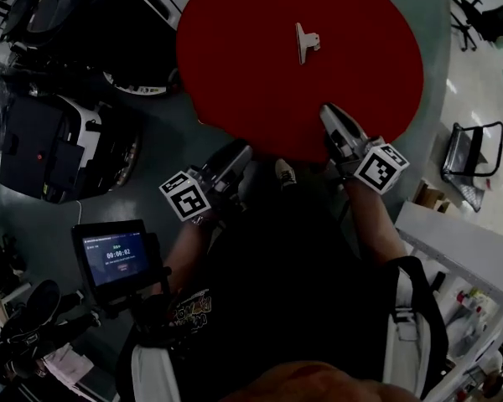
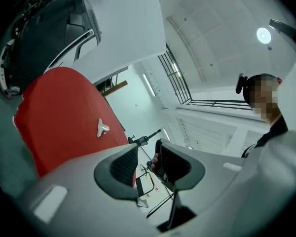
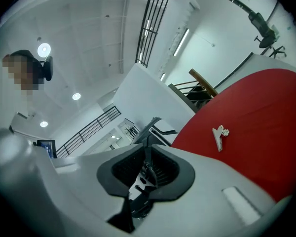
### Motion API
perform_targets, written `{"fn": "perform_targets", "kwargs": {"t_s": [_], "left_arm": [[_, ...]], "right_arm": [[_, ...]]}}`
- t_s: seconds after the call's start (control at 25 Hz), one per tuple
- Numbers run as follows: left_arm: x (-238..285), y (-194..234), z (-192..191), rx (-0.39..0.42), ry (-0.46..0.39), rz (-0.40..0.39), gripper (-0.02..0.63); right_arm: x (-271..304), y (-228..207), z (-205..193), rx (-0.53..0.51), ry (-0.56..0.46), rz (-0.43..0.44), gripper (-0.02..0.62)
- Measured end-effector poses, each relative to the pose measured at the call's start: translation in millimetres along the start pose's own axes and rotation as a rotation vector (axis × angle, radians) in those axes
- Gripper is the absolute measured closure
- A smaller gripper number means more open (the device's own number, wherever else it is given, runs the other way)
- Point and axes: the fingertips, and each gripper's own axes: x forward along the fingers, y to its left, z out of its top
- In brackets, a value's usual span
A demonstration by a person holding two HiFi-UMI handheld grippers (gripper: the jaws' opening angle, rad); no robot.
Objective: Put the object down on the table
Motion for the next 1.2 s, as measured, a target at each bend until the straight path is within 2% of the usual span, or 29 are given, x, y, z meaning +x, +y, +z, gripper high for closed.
{"fn": "perform_targets", "kwargs": {"t_s": [0.16, 0.32, 0.48, 0.68, 0.88, 1.04, 1.08, 1.2], "left_arm": [[28, 5, 5, 0.021, -0.013, 0.026, 0.451], [41, 5, 14, 0.053, -0.067, 0.072, 0.448], [49, 7, 15, 0.062, -0.121, 0.13, 0.448], [33, 16, 17, 0.055, -0.224, 0.234, 0.448], [18, 43, 20, 0.034, -0.29, 0.328, 0.448], [18, 50, 24, 0.025, -0.301, 0.389, 0.448], [16, 50, 24, 0.025, -0.304, 0.401, 0.448], [4, 53, 19, 0.015, -0.314, 0.429, 0.448]], "right_arm": [[15, -62, 28, 0.009, 0.021, 0.0, 0.525], [33, -144, 40, 0.016, 0.089, -0.113, 0.523], [61, -218, 45, 0.052, 0.163, -0.179, 0.523], [115, -288, 25, 0.082, 0.269, -0.245, 0.523], [161, -360, -1, 0.168, 0.303, -0.342, 0.523], [182, -395, 3, 0.216, 0.302, -0.374, 0.517], [186, -398, 5, 0.222, 0.296, -0.371, 0.495], [198, -393, 7, 0.21, 0.295, -0.337, 0.499]]}}
